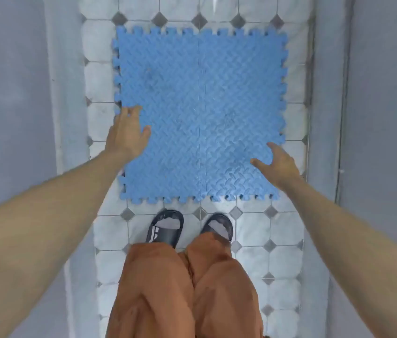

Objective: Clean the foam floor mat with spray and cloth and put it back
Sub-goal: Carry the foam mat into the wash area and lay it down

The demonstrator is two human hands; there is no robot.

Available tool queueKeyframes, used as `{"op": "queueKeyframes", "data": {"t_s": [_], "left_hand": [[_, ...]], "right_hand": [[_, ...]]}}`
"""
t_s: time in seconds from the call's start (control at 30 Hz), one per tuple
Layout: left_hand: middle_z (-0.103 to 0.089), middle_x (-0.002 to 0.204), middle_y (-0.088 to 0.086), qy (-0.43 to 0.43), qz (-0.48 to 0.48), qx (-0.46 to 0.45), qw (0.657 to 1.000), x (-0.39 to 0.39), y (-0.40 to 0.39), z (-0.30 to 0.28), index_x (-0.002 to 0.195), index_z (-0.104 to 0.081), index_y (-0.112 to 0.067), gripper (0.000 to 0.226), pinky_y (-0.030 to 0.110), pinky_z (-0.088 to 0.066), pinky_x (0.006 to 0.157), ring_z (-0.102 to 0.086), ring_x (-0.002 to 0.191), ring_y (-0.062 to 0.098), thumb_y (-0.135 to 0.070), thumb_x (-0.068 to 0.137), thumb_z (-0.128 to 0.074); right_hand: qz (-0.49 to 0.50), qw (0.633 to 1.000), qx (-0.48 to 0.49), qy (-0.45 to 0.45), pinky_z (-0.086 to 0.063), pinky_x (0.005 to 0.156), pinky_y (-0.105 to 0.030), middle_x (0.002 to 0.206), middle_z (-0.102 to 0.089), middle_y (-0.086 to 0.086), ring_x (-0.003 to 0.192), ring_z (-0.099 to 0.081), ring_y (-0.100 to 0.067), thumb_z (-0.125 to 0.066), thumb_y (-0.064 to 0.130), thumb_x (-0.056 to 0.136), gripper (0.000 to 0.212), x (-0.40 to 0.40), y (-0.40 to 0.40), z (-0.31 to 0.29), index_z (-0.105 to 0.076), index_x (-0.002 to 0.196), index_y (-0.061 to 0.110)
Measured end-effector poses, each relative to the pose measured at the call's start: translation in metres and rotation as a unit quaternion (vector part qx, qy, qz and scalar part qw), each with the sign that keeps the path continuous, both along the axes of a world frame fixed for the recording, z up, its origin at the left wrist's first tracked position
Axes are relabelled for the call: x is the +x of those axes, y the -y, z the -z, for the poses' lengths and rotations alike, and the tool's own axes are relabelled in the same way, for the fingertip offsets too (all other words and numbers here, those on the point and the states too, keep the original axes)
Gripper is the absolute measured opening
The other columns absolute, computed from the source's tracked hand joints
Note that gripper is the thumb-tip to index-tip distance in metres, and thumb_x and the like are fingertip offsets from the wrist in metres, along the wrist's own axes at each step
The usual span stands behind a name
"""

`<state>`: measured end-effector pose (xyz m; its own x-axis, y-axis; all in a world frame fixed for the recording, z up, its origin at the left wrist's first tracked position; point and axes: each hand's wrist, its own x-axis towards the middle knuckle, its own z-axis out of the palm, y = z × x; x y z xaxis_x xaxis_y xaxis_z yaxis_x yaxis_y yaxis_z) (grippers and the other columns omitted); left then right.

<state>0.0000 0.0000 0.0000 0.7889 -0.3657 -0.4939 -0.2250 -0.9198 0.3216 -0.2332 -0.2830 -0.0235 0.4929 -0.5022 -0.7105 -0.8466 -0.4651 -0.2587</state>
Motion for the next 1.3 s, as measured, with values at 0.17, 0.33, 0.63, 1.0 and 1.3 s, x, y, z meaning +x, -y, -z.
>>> {"op": "queueKeyframes", "data": {"t_s": [0.17, 0.33, 0.63, 1.0, 1.3], "left_hand": [[-0.035, 0.143, 0.027, -0.017, -0.168, 0.032, 0.985, 0.016, -0.016, 0.107, 0.146, -0.029, -0.005, 0.066, 0.044, -0.028, 0.11, -0.035, 0.132, 0.043, -0.035, 0.093, -0.055], [-0.032, 0.146, 0.026, -0.022, -0.24, 0.093, 0.966, 0.02, -0.043, 0.172, 0.145, -0.027, 0.0, 0.073, 0.047, -0.029, 0.11, -0.033, 0.134, 0.043, -0.043, 0.092, -0.054], [-0.034, 0.145, 0.024, -0.032, -0.421, 0.123, 0.898, 0.011, -0.052, 0.193, 0.14, -0.036, -0.004, 0.089, 0.046, -0.032, 0.108, -0.038, 0.131, 0.041, -0.071, 0.081, -0.046], [-0.052, 0.135, 0.02, -0.1, -0.347, 0.114, 0.926, 0.054, -0.069, 0.065, 0.134, -0.05, -0.007, 0.097, 0.046, -0.034, 0.108, -0.044, 0.127, 0.041, -0.079, 0.07, -0.035], [-0.058, 0.127, 0.011, -0.127, -0.276, 0.063, 0.951, 0.063, -0.076, -0.119, 0.121, -0.058, -0.01, 0.05, 0.035, -0.039, 0.084, -0.056, 0.112, 0.031, -0.038, 0.081, -0.068]], "right_hand": [[0.095, 0.995, -0.009, 0.022, -0.03, 0.114, -0.045, 0.154, -0.035, -0.012, 0.141, -0.033, -0.033, -0.065, 0.054, 0.085, 0.085, 0.009, 0.02, 0.095, -0.027, 0.152, 0.019], [0.147, 0.987, -0.056, -0.02, -0.025, 0.115, -0.051, 0.164, -0.008, -0.01, 0.148, -0.018, -0.035, -0.065, 0.06, 0.082, 0.102, -0.002, 0.036, 0.154, -0.006, 0.157, 0.023], [0.301, 0.948, -0.096, -0.046, -0.037, 0.105, -0.055, 0.142, -0.034, -0.018, 0.132, -0.039, -0.04, -0.065, 0.075, 0.068, 0.103, -0.01, 0.034, 0.171, -0.027, 0.147, 0.021], [0.248, 0.964, -0.095, -0.031, -0.043, 0.099, -0.045, 0.137, -0.042, -0.019, 0.123, -0.05, -0.039, -0.059, 0.08, 0.07, 0.092, -0.02, 0.05, 0.05, -0.045, 0.135, 0.016], [0.173, 0.981, -0.036, -0.083, -0.045, 0.099, -0.046, 0.138, -0.054, -0.011, 0.126, -0.051, -0.035, -0.049, 0.079, 0.078, 0.089, -0.037, 0.062, -0.124, -0.046, 0.14, 0.016]]}}
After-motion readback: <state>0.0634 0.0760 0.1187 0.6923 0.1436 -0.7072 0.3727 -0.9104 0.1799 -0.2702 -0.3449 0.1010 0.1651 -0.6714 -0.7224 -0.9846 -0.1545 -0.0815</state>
